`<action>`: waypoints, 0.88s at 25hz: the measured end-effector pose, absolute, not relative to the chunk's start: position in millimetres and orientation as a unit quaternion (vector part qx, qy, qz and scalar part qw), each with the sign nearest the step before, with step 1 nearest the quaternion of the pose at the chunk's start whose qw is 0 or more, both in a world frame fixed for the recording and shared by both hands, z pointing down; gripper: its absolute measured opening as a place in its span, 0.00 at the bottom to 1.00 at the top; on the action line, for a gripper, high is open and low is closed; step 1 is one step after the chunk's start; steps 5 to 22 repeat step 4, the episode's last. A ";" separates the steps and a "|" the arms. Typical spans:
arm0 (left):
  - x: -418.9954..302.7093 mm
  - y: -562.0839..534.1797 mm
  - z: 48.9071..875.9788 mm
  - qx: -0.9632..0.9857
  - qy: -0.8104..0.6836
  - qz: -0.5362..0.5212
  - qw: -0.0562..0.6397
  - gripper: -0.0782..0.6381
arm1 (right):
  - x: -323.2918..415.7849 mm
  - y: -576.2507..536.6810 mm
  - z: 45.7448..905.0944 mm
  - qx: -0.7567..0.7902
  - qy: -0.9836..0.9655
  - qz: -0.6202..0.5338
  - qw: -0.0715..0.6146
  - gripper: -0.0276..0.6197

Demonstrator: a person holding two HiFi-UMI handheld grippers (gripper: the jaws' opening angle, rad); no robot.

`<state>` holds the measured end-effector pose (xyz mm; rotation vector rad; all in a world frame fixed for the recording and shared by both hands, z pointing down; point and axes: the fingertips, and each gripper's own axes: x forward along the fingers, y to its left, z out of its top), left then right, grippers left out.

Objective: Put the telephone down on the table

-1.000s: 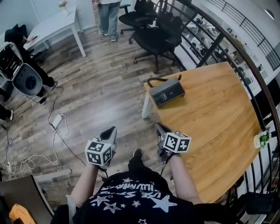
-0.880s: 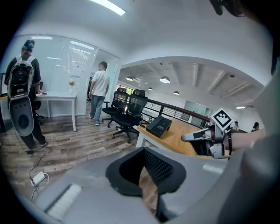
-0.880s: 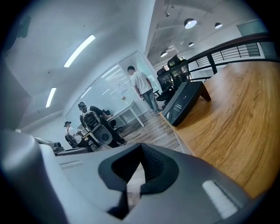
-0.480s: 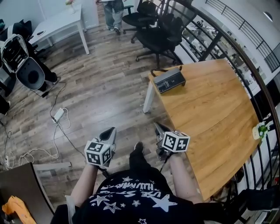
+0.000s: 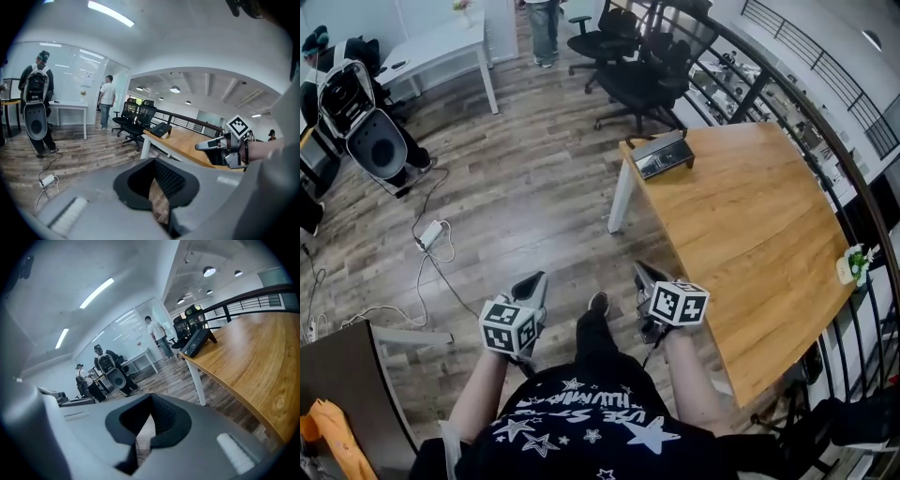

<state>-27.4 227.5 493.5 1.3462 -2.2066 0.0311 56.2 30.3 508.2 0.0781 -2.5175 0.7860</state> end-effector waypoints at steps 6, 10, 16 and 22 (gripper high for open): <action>-12.9 240.2 507.1 0.503 -0.826 0.012 0.256 0.11 | 73.2 48.6 528.1 0.025 -0.927 0.284 0.244 0.04; -12.9 240.2 507.1 0.503 -0.826 0.012 0.256 0.11 | 73.2 48.6 528.1 0.025 -0.927 0.284 0.244 0.04; -12.9 240.2 507.1 0.503 -0.826 0.012 0.256 0.11 | 73.2 48.6 528.1 0.025 -0.927 0.284 0.244 0.04; -12.9 240.2 507.1 0.503 -0.826 0.012 0.256 0.11 | 73.2 48.6 528.1 0.025 -0.927 0.284 0.244 0.04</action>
